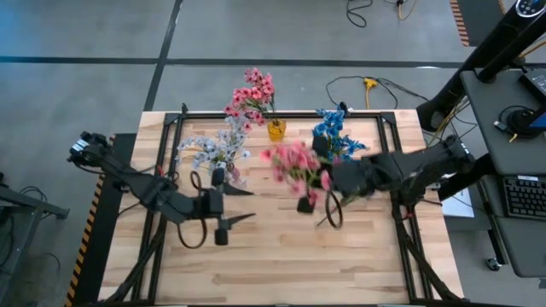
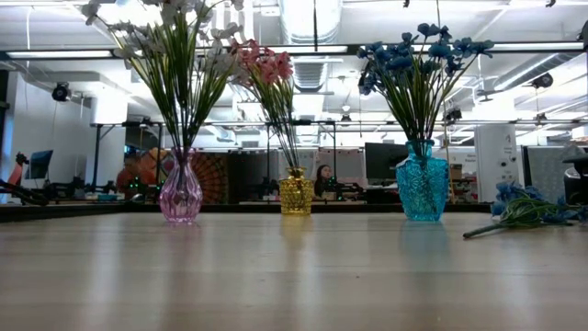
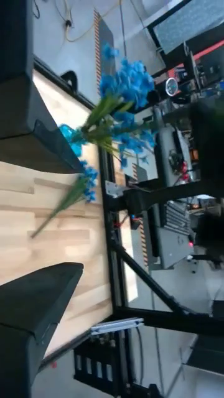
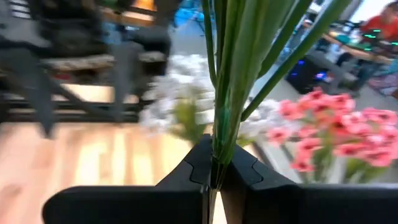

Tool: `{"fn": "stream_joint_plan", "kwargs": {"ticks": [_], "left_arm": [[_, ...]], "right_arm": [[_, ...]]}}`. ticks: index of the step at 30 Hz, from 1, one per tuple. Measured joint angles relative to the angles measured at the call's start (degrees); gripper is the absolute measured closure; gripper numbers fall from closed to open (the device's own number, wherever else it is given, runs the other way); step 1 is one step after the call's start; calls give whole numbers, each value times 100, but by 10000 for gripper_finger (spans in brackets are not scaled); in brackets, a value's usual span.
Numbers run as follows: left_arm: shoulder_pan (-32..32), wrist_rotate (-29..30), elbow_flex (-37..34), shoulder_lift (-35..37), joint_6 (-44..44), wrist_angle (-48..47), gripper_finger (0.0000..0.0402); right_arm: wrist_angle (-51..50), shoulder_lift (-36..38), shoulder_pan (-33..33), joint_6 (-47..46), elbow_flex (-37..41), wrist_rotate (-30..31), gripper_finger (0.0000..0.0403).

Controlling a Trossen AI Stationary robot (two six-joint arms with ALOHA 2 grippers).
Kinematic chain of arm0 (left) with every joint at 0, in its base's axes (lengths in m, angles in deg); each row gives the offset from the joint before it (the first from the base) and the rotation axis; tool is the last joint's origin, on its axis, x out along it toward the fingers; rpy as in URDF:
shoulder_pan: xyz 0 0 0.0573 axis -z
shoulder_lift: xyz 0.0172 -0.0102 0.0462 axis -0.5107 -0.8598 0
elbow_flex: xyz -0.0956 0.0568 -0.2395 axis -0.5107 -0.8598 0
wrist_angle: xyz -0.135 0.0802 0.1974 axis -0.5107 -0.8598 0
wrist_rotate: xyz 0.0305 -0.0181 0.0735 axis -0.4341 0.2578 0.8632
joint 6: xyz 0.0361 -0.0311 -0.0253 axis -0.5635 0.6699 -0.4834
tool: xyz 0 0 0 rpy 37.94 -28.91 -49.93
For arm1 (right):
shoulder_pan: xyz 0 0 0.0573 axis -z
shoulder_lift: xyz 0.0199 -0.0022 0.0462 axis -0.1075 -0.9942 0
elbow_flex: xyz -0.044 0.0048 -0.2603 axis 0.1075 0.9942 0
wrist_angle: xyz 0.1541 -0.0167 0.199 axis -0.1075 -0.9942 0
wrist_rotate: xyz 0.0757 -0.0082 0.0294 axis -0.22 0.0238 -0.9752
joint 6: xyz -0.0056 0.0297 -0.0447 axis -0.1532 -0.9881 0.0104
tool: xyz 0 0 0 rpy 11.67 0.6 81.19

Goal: Sort flowers into vase by color
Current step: Put the pink flowers into the yellow vase

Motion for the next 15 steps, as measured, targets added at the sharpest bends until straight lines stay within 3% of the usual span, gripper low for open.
{"fn": "stream_joint_plan", "kwargs": {"ticks": [4, 8, 11, 15], "left_arm": [[40, 184, -22, 229, 136, -630, 177], [231, 941, -152, 269, 301, -1044, 178], [393, 1315, -155, 256, 229, -1076, 178], [641, 1346, -131, 339, 139, -1059, 178]], "right_arm": [[211, 0, 805, 147, -25, -685, 394], [547, -26, 1763, 105, 30, -1642, 394], [666, -55, 2394, 105, 149, -1932, 394], [1100, -152, 3031, 35, 433, -2200, 394]]}}
